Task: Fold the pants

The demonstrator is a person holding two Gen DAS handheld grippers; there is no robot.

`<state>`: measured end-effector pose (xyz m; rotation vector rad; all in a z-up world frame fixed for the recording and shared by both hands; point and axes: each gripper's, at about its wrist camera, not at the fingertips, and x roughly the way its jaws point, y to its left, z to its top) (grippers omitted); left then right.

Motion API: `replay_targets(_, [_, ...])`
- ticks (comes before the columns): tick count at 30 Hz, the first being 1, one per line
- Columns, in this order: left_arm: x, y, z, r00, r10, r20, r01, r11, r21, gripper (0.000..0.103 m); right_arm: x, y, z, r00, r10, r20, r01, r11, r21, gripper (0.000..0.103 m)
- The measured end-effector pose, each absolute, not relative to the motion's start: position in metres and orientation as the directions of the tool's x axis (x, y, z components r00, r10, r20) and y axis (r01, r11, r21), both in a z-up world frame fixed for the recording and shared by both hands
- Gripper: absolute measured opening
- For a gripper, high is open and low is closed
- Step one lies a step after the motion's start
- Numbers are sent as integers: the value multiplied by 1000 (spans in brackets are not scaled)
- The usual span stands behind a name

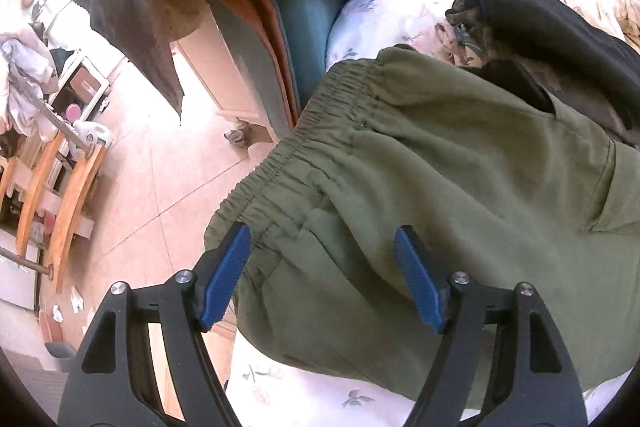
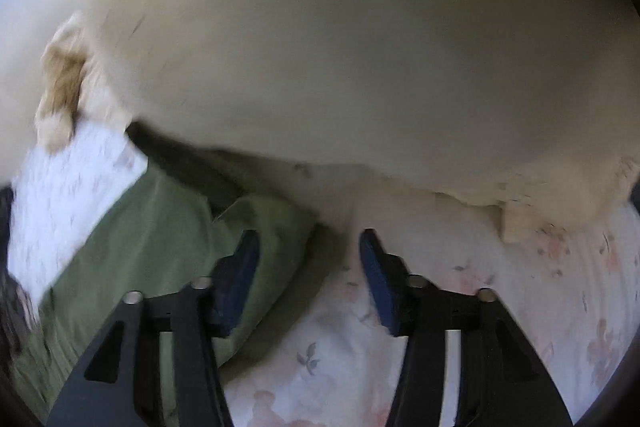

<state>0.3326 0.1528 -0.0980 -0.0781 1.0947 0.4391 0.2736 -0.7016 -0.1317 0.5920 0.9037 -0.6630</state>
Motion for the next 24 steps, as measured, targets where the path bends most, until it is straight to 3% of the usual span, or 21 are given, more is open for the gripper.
replay_targets(1, [333,152,-95,388,313,-867,-378,912,160,72,279,-700,-135,421,-270,-866,730,668,146,11])
replay_targets(2, [332,152,-90,393,319,-862,-374,912,167,72,281,-700,-136,414,-275,-868,730,670,136,3])
replay_targets(7, [344,155,-94,423,325,-846,-359,917,172,72,254,-694,-115,426,-370,-825,788,600,137,1])
replay_targets(10, [347,162,-98,415,314,-854,-370,916,157,72,248,-698,-127,393,-338,-855,814,561,152,2])
replay_targets(12, [350,170,-103,396,285,-873,-383,915,125,72,252,-707,-136,381,-276,-883,801,575,165,9])
replay_targets(13, [348,175,-103,394,267,-879,-393,914,102,72,251,-705,-138,380,-278,-882,806,567,169,19])
replay_targets(14, [345,181,-102,393,254,-884,-407,910,80,72,244,-705,-135,388,-286,-876,820,541,187,37])
replay_targets(16, [339,194,-99,380,237,-894,-451,892,45,72,230,-700,-131,427,-281,-860,827,505,245,53])
replay_targets(19, [319,215,-93,365,232,-902,-567,823,-17,72,217,-674,-125,516,-228,-826,794,489,361,53])
replay_targets(24, [278,228,-91,391,140,-909,-694,695,-191,72,234,-605,-133,581,18,-814,692,515,506,55])
